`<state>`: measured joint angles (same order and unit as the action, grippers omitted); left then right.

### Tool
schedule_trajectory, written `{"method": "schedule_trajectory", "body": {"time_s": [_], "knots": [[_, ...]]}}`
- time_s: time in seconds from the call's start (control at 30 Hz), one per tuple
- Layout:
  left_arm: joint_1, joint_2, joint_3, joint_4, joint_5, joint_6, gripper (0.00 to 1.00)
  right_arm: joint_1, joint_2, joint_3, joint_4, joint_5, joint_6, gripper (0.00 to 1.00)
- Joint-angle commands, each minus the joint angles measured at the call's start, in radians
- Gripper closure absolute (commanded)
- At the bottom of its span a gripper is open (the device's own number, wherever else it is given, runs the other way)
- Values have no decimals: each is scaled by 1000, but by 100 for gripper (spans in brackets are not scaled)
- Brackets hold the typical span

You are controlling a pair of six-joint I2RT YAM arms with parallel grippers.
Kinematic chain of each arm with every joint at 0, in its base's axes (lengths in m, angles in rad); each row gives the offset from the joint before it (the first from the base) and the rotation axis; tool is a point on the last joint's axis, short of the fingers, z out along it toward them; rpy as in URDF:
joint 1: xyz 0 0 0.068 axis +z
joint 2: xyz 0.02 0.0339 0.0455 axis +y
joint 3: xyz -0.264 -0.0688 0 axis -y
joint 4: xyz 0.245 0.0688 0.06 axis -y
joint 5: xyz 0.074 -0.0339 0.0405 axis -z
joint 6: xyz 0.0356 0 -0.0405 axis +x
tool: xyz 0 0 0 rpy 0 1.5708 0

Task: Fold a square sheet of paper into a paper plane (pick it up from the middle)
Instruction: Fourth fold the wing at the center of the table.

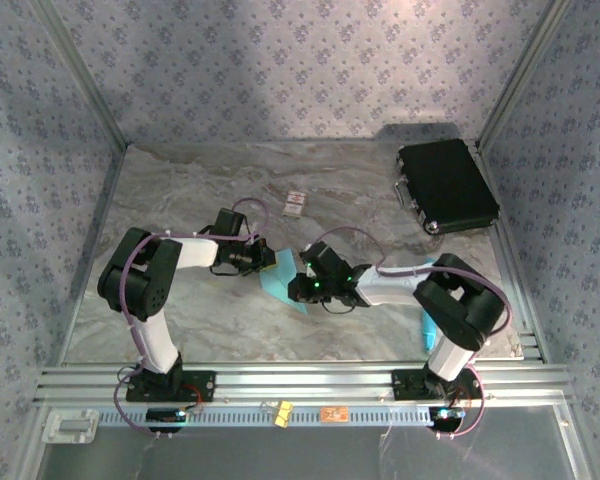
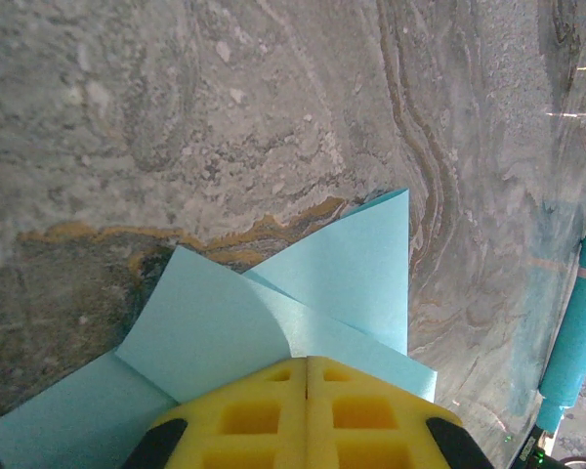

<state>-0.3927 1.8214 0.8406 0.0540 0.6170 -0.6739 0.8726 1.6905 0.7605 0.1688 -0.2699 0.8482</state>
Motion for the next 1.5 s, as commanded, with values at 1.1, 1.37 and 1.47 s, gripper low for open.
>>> {"method": "schedule_trajectory", "body": {"time_s": [1.1, 1.37, 1.47], "knots": [[-13, -61, -104, -54, -143, -143, 97, 4, -354, -187, -225, 208, 158, 71], [-35, -60, -92, -33, -154, -224, 97, -21, -307, -193, -27, 48, 248, 57], [-32, -54, -68, -58, -145, -215, 97, -21, -292, -193, -9, 17, 275, 58]]}}
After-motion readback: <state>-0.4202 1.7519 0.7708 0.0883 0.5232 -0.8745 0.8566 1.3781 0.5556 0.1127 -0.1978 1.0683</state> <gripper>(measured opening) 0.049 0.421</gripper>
